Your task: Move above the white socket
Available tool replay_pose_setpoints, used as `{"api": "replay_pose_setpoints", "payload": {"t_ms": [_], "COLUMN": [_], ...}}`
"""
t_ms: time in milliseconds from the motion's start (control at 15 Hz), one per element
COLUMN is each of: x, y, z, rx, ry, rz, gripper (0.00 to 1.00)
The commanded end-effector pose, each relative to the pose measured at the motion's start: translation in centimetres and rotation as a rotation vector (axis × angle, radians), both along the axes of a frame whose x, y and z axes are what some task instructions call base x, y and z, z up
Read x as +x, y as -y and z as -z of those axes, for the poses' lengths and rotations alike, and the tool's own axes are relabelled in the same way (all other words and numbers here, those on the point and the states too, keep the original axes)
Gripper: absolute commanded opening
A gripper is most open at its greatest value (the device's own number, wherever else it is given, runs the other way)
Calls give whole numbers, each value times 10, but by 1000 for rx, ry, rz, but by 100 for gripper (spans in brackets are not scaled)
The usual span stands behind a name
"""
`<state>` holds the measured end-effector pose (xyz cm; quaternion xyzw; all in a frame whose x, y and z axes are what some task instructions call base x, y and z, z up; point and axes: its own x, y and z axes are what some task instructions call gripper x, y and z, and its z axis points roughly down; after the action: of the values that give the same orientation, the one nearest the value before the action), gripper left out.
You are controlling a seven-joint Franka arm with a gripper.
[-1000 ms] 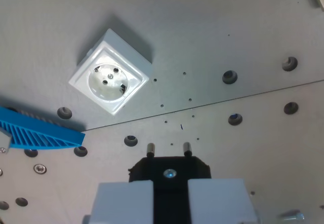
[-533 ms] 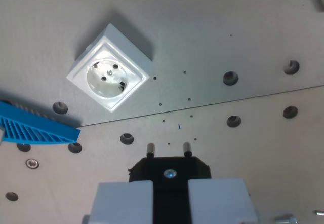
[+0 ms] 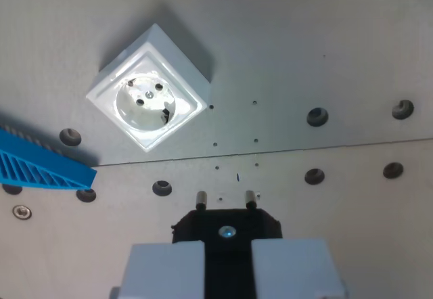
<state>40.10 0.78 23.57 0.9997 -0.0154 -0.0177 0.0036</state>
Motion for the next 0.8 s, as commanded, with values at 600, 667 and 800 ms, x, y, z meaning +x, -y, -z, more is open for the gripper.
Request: {"api": "replay_pose_setpoints", "payload": {"t_ms": [600,667,800], "x": [-9,-9,-10], "y": [-16,-18,-21], "z": [41,44,52], "rx": [-5,-5,-7], "ry": [82,81,85], "rz": [-388,-410,-455], "gripper": [0,0,0]}}
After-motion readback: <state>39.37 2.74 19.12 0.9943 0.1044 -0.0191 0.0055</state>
